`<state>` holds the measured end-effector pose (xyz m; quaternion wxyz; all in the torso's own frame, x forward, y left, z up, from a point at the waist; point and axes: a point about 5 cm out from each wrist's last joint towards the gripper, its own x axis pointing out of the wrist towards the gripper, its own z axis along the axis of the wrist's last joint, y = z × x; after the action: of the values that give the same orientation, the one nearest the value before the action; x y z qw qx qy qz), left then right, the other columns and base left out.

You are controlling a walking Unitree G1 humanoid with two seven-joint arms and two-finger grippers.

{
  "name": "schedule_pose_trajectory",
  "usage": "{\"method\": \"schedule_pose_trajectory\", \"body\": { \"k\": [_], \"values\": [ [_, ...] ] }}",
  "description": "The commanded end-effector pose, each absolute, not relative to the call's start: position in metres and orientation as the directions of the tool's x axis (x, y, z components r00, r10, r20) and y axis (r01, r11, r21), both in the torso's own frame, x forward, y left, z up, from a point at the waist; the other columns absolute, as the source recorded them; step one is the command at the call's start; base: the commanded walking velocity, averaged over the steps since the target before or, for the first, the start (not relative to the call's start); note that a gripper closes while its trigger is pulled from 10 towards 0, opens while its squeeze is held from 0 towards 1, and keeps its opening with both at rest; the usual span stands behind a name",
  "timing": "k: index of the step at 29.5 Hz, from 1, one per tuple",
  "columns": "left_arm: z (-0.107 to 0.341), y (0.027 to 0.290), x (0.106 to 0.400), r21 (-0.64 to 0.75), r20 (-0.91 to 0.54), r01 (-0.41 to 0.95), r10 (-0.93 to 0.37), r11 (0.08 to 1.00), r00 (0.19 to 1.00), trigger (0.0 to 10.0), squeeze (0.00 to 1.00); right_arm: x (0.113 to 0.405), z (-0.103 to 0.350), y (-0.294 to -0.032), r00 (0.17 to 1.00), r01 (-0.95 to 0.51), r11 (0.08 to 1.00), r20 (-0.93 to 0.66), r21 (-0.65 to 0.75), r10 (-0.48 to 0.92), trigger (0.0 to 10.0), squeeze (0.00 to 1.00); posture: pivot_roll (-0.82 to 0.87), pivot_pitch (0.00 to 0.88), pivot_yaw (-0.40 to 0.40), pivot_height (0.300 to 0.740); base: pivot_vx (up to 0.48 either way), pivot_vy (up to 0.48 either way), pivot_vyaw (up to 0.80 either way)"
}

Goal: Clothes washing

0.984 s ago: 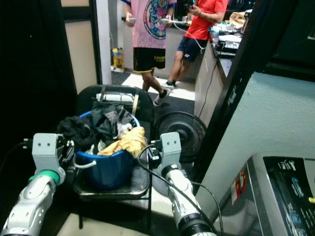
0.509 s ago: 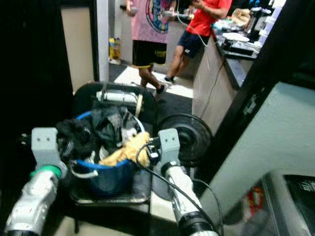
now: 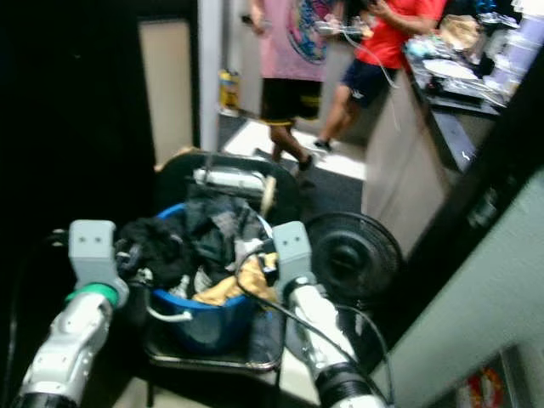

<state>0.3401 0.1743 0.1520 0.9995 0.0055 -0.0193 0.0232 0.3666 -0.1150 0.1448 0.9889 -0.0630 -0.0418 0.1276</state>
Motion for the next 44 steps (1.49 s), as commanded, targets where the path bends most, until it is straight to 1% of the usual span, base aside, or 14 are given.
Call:
{"method": "schedule_pose_trajectory", "body": {
  "k": [1, 3, 4, 5, 6, 9, 13, 16, 19, 20, 23, 31, 36, 44],
  "values": [
    [0.147, 0.178, 0.340, 0.028, 0.008, -0.043, 0.043, 0.999, 0.999, 10.0, 0.00, 0.364, 0.137, -0.108, 0.963, -0.261, 0.959, 0.046, -0.108, 0.267, 10.0, 0.00, 0.05, 0.000, 0.048, 0.740, 0.000, 0.000, 0.00],
    [0.149, 0.180, 0.341, 0.032, 0.003, -0.033, 0.033, 0.999, 0.999, 10.0, 0.00, 0.364, 0.136, -0.105, 0.965, -0.253, 0.963, 0.045, -0.089, 0.258, 10.0, 0.00, 0.06, 0.000, 0.068, 0.740, 0.000, 0.000, 0.00],
    [0.150, 0.185, 0.342, 0.038, -0.004, -0.023, 0.023, 0.999, 1.000, 10.0, 0.00, 0.364, 0.135, -0.101, 0.967, -0.248, 0.967, 0.045, -0.064, 0.251, 10.0, 0.00, 0.08, 0.000, 0.112, 0.740, 0.000, 0.000, 0.00],
    [0.150, 0.185, 0.342, 0.038, -0.004, -0.023, 0.023, 0.999, 1.000, 10.0, 0.00, 0.364, 0.135, -0.101, 0.967, -0.248, 0.967, 0.045, -0.064, 0.251, 10.0, 0.00, 0.08, 0.000, 0.112, 0.740, 0.000, 0.000, 0.00],
    [0.152, 0.190, 0.344, 0.040, -0.010, -0.010, 0.011, 0.999, 1.000, 10.0, 0.00, 0.363, 0.133, -0.096, 0.969, -0.241, 0.970, 0.044, -0.040, 0.243, 10.0, 0.00, 0.09, 0.000, 0.163, 0.740, 0.000, 0.000, 0.00],
    [0.156, 0.198, 0.347, 0.047, -0.016, 0.010, -0.010, 0.999, 1.000, 10.0, 0.00, 0.361, 0.129, -0.090, 0.973, -0.224, 0.975, 0.048, -0.012, 0.224, 10.0, 0.00, 0.08, 0.000, 0.194, 0.740, 0.000, 0.000, 0.00],
    [0.159, 0.197, 0.352, 0.039, -0.011, 0.021, -0.021, 0.999, 1.000, 10.0, 0.00, 0.358, 0.126, -0.091, 0.980, -0.195, 0.979, 0.045, 0.065, 0.192, 10.0, 0.00, 0.05, 0.000, 0.179, 0.740, 0.000, 0.000, -0.60],
    [0.159, 0.190, 0.354, 0.019, 0.000, 0.018, -0.018, 1.000, 1.000, 10.0, 0.00, 0.357, 0.126, -0.097, 0.980, -0.196, 0.980, 0.043, 0.031, 0.195, 10.0, 0.00, 0.03, 0.000, 0.137, 0.740, 0.000, 0.000, -0.80],
    [0.159, 0.186, 0.354, 0.013, 0.005, 0.019, -0.019, 1.000, 1.000, 10.0, 0.00, 0.357, 0.127, -0.103, 0.980, -0.195, 0.981, 0.042, 0.003, 0.195, 10.0, 0.00, 0.02, 0.000, 0.126, 0.740, 0.000, 0.000, -0.80],
    [0.159, 0.183, 0.354, 0.018, 0.010, 0.023, -0.023, 1.000, 1.000, 10.0, 0.00, 0.356, 0.127, -0.106, 0.979, -0.201, 0.979, 0.038, -0.021, 0.202, 10.0, 0.00, 0.01, 0.000, 0.099, 0.740, 0.000, 0.000, 0.00],
    [0.158, 0.182, 0.354, 0.021, 0.011, 0.028, -0.028, 0.999, 1.000, 10.0, 0.00, 0.356, 0.125, -0.109, 0.979, -0.203, 0.979, 0.032, -0.030, 0.204, 10.0, 0.00, 0.00, 0.000, 0.092, 0.740, 0.000, 0.000, 0.00],
    [0.161, 0.176, 0.350, 0.050, 0.044, 0.040, -0.042, 0.998, 0.998, 10.0, 0.00, 0.353, 0.120, -0.116, 0.975, -0.220, 0.974, 0.021, -0.046, 0.221, 10.0, 0.00, 0.02, 0.000, 0.016, 0.740, 0.000, 0.000, 0.00],
    [0.160, 0.175, 0.346, 0.042, 0.046, 0.022, -0.024, 0.999, 0.999, 10.0, 0.00, 0.356, 0.125, -0.110, 0.965, -0.259, 0.964, 0.027, -0.059, 0.261, 10.0, 0.00, 0.03, 0.000, -0.005, 0.740, 0.000, 0.000, 0.00],
    [0.154, 0.175, 0.342, -0.003, 0.030, -0.022, 0.022, 1.000, 0.999, 10.0, 0.00, 0.358, 0.129, -0.113, 0.961, -0.271, 0.960, 0.028, -0.073, 0.274, 10.0, 0.00, 0.01, 0.000, -0.015, 0.740, 0.000, 0.000, 0.00]
  ]
}}
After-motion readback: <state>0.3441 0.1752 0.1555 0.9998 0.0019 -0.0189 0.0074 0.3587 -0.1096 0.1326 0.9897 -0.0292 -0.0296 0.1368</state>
